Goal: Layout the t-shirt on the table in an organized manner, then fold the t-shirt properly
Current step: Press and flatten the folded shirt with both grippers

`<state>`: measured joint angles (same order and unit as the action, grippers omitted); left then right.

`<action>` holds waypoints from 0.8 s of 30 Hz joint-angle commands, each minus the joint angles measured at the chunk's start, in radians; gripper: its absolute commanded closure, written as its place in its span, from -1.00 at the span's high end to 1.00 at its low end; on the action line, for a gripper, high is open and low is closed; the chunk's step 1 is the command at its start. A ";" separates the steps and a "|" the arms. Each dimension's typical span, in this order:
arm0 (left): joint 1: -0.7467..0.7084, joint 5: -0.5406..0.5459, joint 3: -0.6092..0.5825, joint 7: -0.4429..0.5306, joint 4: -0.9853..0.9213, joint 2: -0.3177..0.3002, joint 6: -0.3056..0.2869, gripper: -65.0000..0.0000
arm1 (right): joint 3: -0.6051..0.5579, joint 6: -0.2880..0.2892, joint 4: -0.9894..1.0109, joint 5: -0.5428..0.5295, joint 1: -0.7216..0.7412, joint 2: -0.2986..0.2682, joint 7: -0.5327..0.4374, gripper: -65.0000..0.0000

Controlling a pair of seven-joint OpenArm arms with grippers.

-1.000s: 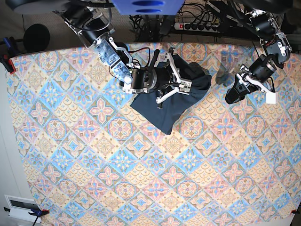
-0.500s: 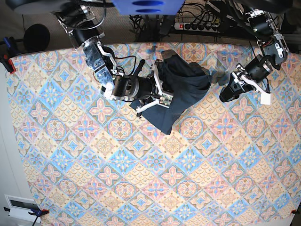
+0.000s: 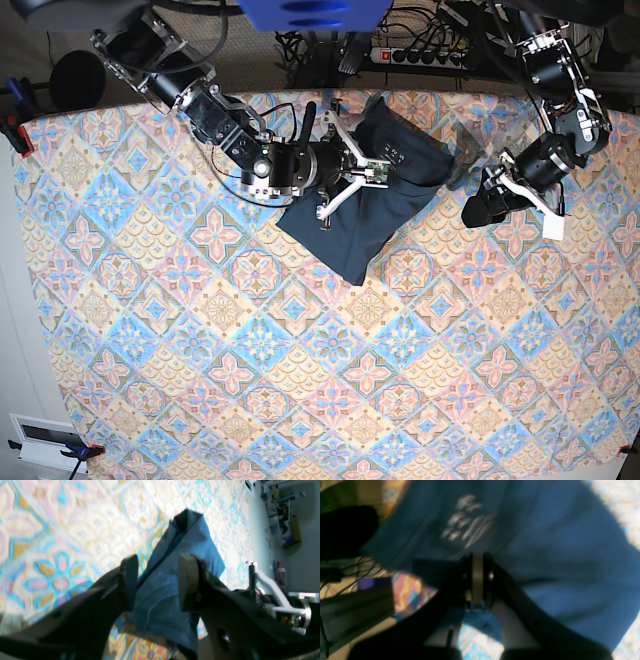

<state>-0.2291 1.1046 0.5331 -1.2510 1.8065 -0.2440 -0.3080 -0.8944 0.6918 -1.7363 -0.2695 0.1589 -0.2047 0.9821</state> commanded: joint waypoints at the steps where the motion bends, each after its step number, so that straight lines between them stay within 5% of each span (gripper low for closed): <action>1: 0.001 0.027 -0.014 0.012 0.023 -0.008 -0.004 -0.25 | 0.011 0.006 -0.023 -0.023 0.009 0.006 -0.024 -0.96; 6: -0.056 0.019 -0.090 0.011 0.080 -0.016 -0.004 -0.39 | 0.222 0.006 -0.026 -0.027 0.038 0.007 -0.030 -0.96; 11: -0.085 -0.014 -0.132 0.011 0.080 -0.016 -0.004 -0.84 | 0.423 0.006 -0.006 -0.024 0.041 0.012 -0.029 -0.96; 13: -0.089 -0.039 -0.149 0.011 0.080 -0.016 -0.004 -1.00 | 0.424 0.006 0.020 -0.024 0.051 0.012 -0.029 -0.96; 21: -0.082 -0.211 -0.313 0.020 0.080 -0.016 -0.004 -1.00 | 0.364 0.006 0.193 -0.024 0.221 0.021 -0.033 -0.96; 24: -0.069 -0.309 -0.367 0.021 0.078 -0.012 -0.004 -1.00 | 0.330 0.006 0.240 -0.023 0.278 0.064 -0.033 -0.96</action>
<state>-0.3115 0.7834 0.1658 -1.2411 1.8683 -0.2493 -0.3111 -0.5701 0.6994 -1.4742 -0.2695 0.3885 -0.1513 0.9844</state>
